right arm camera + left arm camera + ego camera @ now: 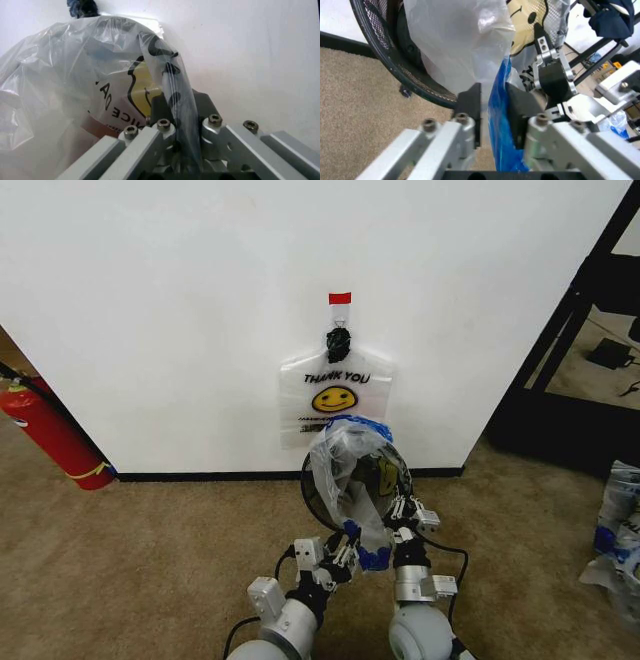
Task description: Pick up the garbage bag from the wall and place it over the trash bin.
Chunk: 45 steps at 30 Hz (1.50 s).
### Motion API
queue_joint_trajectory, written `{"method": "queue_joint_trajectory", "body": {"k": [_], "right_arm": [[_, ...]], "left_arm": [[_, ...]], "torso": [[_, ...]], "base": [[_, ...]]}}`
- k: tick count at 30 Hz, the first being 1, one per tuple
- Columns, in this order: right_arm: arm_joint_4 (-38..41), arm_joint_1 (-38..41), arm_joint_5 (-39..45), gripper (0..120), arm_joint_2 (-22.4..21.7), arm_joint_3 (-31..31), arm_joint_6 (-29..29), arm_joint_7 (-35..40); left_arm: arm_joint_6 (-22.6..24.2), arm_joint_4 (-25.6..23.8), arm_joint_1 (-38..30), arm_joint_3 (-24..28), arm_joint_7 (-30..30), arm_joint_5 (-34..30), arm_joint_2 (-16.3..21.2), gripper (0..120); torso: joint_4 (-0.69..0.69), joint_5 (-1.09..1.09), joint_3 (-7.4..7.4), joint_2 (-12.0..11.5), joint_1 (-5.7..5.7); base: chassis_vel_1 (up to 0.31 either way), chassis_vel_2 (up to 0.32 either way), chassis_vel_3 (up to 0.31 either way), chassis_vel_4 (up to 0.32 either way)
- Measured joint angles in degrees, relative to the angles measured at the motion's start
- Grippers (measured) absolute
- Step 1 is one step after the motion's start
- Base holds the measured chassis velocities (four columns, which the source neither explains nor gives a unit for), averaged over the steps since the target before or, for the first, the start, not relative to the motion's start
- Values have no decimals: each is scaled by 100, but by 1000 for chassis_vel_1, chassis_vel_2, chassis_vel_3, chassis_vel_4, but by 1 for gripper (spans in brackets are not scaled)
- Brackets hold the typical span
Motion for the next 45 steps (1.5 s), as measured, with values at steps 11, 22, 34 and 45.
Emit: {"method": "queue_joint_trajectory", "body": {"k": [11,22,34,45], "right_arm": [[-38,102,3,0,-22,-41,-8,-12],[63,168,699,0,-55,-66,-211,83],[312,389,2151,0,-147,-40,-625,300],[982,319,3405,0,-304,-28,-1003,243]], "left_arm": [[155,85,-80,6,13,-360,-55,0],[4,152,-141,0,363,-305,-3,0],[-481,218,158,-100,725,190,131,0],[-591,512,144,-248,737,492,142,0]], "torso": [[1,0,0,-1,0],[0,0,0,-1,0],[0,0,0,-1,0],[1,0,0,-1,0]], "base": [[0,0,0,0],[0,0,0,0],[0,0,0,0],[0,0,0,0]]}}
